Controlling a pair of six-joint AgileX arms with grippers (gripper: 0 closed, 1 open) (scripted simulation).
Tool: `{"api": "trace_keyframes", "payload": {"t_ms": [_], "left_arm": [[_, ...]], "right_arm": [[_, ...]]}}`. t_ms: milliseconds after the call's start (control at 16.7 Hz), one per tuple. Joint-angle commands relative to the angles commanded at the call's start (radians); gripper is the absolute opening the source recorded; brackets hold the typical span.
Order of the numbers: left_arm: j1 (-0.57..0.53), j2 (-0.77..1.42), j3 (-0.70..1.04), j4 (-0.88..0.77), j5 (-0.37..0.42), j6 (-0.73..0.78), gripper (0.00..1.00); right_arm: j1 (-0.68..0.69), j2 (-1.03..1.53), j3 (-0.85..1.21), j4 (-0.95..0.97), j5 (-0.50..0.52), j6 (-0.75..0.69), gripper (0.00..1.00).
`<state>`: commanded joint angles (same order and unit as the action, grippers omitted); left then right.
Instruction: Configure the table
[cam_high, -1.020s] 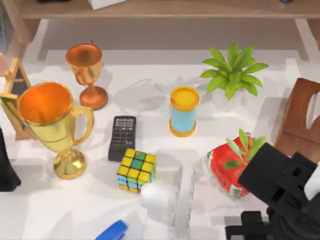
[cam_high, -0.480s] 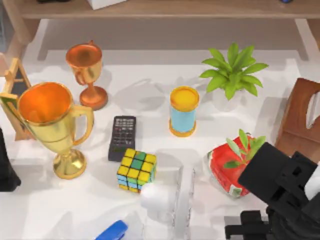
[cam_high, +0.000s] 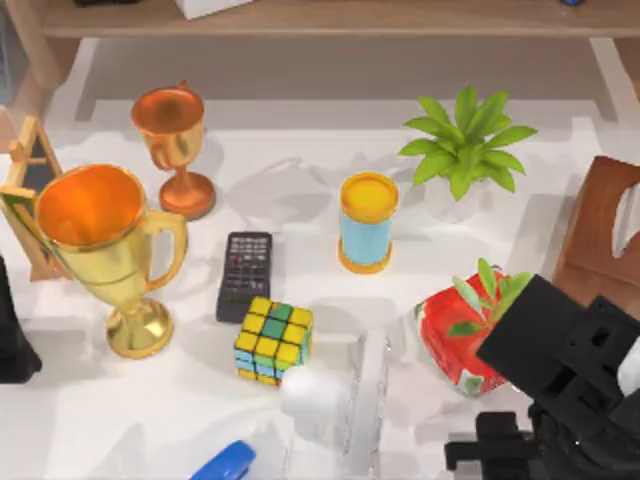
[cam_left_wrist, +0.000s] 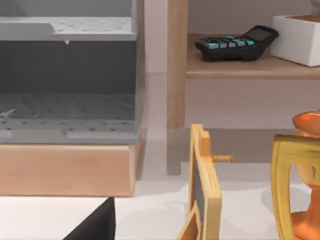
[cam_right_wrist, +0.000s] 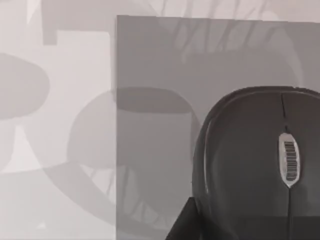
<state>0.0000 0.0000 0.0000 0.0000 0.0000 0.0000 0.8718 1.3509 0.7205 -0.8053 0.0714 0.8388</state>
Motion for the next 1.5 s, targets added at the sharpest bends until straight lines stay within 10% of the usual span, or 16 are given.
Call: {"api": "trace_keyframes", "payload": {"t_ms": [1500], "left_arm": [[0.000, 0.000, 0.000, 0.000, 0.000, 0.000, 1.00]], "right_arm": [[-0.003, 0.056, -0.045, 0.034, 0.002, 0.011, 0.00]]}}
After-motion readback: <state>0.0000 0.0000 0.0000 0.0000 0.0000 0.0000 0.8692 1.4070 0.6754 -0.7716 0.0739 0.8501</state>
